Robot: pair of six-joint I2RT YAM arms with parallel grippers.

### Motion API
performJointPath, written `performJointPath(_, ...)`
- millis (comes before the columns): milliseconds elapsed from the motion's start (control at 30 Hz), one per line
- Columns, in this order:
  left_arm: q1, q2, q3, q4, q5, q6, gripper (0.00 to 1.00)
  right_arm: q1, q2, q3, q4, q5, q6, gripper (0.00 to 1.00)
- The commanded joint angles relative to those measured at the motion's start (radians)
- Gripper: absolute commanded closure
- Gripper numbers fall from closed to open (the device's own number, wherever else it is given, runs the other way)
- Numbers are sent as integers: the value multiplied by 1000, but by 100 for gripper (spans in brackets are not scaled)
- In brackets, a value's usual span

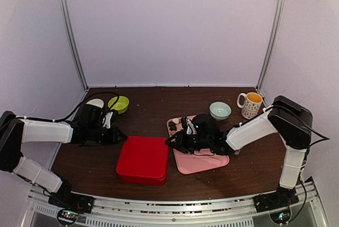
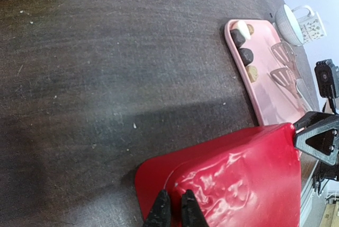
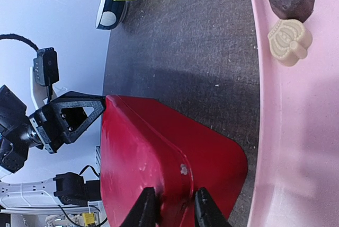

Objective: Pack the chocolate
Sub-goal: Press the box lid onto the packing box.

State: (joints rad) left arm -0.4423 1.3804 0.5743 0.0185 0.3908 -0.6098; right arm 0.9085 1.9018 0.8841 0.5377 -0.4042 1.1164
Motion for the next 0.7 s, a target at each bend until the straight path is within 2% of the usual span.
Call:
performJointPath(0, -85, 59, -57, -40, 52, -22, 96, 66, 58, -46, 2, -22, 17, 80)
performJointPath(367, -122, 74, -99, -12, 15, -56, 96, 88, 60, -56, -33, -6, -10, 81)
performJointPath(500, -124, 78, -105, -17, -3, -55, 96, 90, 23, -56, -44, 3, -35, 76)
performJointPath(667, -124, 71, -69, -104, -72, -35, 95, 89, -39, -44, -77, -3, -77, 67)
